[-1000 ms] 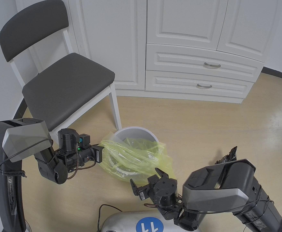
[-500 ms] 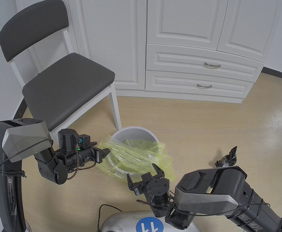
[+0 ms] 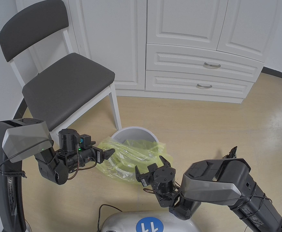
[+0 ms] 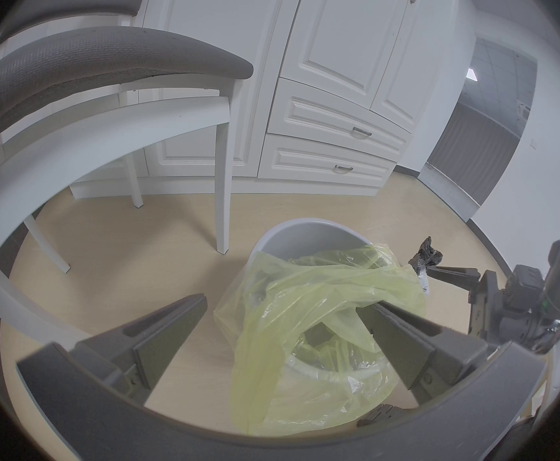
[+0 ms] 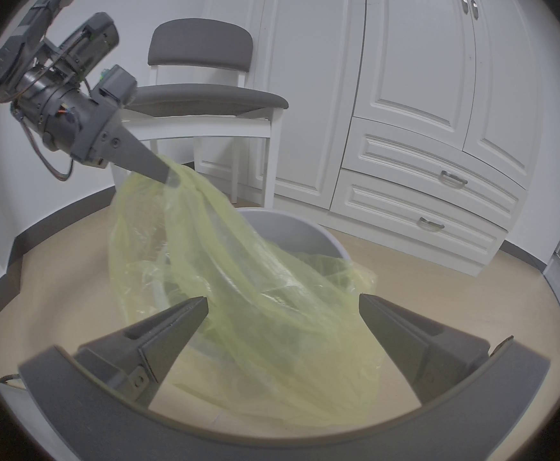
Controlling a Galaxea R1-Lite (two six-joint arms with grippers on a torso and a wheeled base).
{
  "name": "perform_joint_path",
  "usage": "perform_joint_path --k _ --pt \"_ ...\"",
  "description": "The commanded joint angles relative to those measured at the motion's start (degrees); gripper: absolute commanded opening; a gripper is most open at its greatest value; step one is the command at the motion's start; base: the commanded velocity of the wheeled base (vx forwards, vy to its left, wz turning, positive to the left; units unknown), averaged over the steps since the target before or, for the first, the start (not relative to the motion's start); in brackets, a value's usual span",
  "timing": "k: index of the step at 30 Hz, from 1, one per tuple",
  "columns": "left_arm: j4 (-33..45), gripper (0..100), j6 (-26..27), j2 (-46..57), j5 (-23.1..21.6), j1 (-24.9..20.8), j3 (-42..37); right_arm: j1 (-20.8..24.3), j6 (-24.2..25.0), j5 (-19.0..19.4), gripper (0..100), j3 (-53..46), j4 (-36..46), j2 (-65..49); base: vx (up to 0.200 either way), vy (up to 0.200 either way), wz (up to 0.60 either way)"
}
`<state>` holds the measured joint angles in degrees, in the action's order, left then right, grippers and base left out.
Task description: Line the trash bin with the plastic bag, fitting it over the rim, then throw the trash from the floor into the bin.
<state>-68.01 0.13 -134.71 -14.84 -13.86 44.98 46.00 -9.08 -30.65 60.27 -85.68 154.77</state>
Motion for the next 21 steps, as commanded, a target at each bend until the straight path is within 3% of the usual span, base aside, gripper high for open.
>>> perform_joint_path --k 1,9,21 --pt "-0.02 100 -0.05 -0.03 -0.02 -0.11 0.02 -1.08 0.03 1.12 100 0.11 1.39 -0.7 0.0 0.0 0.0" --pt "-0.02 100 -0.05 -0.12 -0.02 -0.2 -0.16 -0.82 1.96 10.61 100 -4.28 5.61 -4.48 0.0 0.0 0.0" --pt "-0.19 100 -0.05 0.06 0.25 -0.55 -0.6 -2.58 1.26 11.22 100 7.93 24.68 -3.78 0.0 0.0 0.0"
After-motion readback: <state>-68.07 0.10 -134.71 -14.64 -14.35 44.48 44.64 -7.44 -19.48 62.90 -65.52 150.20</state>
